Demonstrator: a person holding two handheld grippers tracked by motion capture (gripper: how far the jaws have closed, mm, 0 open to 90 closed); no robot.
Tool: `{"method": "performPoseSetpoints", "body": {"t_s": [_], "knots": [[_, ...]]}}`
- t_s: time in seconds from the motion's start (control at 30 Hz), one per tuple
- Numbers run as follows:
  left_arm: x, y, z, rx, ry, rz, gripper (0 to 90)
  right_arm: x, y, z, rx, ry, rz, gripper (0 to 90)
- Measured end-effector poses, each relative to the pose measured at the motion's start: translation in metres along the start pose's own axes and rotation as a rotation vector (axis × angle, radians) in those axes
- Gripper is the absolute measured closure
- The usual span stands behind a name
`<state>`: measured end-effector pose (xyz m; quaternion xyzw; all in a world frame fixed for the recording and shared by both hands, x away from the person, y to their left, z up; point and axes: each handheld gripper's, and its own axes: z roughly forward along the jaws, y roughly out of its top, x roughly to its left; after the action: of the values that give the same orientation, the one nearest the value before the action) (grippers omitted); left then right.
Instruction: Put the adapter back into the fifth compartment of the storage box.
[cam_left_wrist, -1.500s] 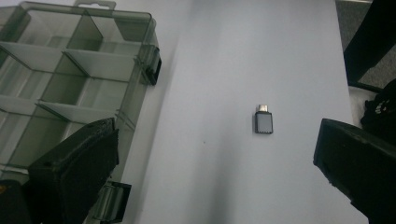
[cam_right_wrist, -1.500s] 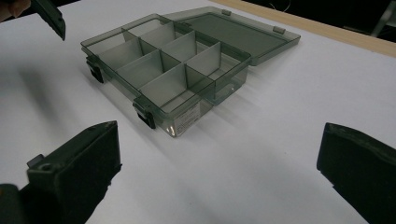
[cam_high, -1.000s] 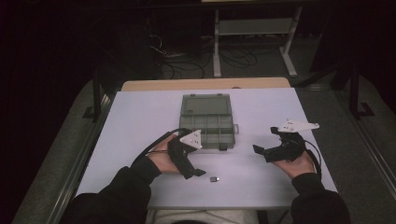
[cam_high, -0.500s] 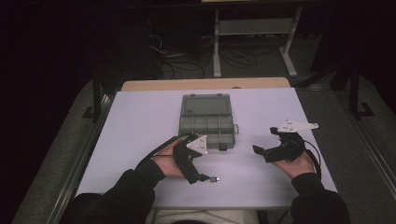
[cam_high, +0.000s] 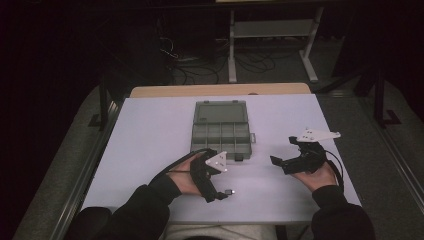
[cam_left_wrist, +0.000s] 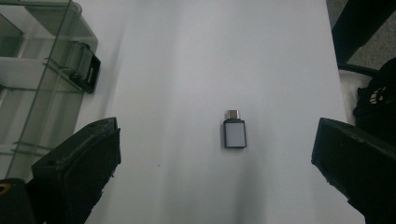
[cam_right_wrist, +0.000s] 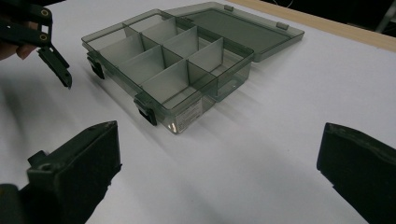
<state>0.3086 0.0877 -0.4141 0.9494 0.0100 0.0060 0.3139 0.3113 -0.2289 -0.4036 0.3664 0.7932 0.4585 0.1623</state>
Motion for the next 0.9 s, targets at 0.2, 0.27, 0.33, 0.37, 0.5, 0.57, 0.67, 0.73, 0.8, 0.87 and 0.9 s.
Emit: {"method": "performPoseSetpoints", "body": {"t_s": [0.2,0.27,0.33,0.37,0.5,0.57,0.67,0.73,0.8,0.87,0.9], "knots": [[-0.004,-0.002,0.013,0.012,-0.04,0.014,7.5,0.0,0.0,0.0,-0.003,-0.001,-0.001,0.0],[-0.004,-0.002,0.014,0.009,-0.048,0.019,12.3,0.0,0.0,0.0,-0.002,0.0,-0.002,0.0],[-0.004,-0.002,0.015,0.01,-0.053,0.016,14.7,0.0,0.0,0.0,-0.003,0.0,-0.003,0.0],[-0.004,-0.002,0.015,0.01,-0.053,0.016,14.7,0.0,0.0,0.0,-0.003,-0.001,-0.004,0.0],[-0.003,-0.004,0.019,0.017,-0.079,0.018,23.6,0.0,0.0,0.0,0.0,-0.006,-0.009,0.0],[-0.004,-0.004,0.02,0.019,-0.078,0.026,27.8,0.001,0.0,0.0,0.0,-0.005,-0.009,0.0],[-0.005,-0.004,0.02,0.023,-0.075,0.04,35.0,0.001,0.0,0.001,0.002,-0.007,-0.011,0.0],[-0.005,-0.004,0.02,0.023,-0.08,0.05,39.2,0.001,0.0,0.001,0.002,-0.009,-0.014,0.0],[-0.005,-0.004,0.02,0.023,-0.08,0.05,40.6,0.001,0.0,0.001,0.002,-0.009,-0.014,0.0],[-0.005,-0.005,0.02,0.024,-0.08,0.051,47.6,0.001,0.0,0.0,0.001,-0.01,-0.014,0.0],[-0.005,-0.005,0.02,0.024,-0.08,0.051,49.6,0.001,0.0,0.0,0.001,-0.01,-0.014,0.0]]}}
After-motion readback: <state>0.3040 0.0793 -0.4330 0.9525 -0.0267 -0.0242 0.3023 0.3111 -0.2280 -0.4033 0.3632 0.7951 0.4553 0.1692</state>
